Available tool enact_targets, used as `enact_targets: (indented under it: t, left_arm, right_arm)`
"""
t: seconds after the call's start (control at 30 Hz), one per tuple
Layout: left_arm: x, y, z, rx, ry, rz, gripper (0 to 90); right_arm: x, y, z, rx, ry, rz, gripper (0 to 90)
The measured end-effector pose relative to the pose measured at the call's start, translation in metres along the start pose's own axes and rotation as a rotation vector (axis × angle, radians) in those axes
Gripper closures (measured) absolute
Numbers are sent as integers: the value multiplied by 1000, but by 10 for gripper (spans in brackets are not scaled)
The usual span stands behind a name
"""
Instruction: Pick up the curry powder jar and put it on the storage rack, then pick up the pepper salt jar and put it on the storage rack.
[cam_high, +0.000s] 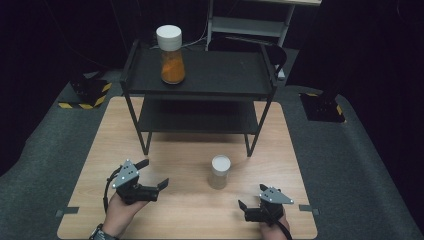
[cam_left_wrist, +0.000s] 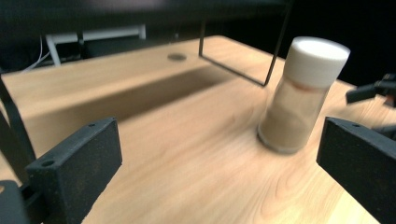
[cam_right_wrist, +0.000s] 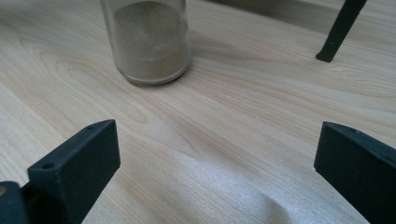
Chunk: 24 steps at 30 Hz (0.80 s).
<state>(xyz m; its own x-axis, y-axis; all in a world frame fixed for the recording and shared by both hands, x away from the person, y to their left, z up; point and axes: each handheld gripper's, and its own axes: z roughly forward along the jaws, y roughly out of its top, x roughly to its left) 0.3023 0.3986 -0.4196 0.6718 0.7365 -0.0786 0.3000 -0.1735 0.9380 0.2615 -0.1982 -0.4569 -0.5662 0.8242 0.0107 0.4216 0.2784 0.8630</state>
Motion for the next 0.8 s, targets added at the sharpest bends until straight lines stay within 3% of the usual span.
enact_targets:
  t: [0.23, 0.53, 0.8]
  left_arm:
    - [1, -19, 7, 80, -7, -29, 3]
    - [1, -33, 7, 116, 7, -57, 3]
    - [-12, -31, 12, 191, 53, 42, 3]
  right_arm:
    - [3, 0, 0, 0, -12, -5, 0]
    - [6, 0, 0, 2, -20, -11, 0]
    - [4, 1, 0, 6, -16, -2, 0]
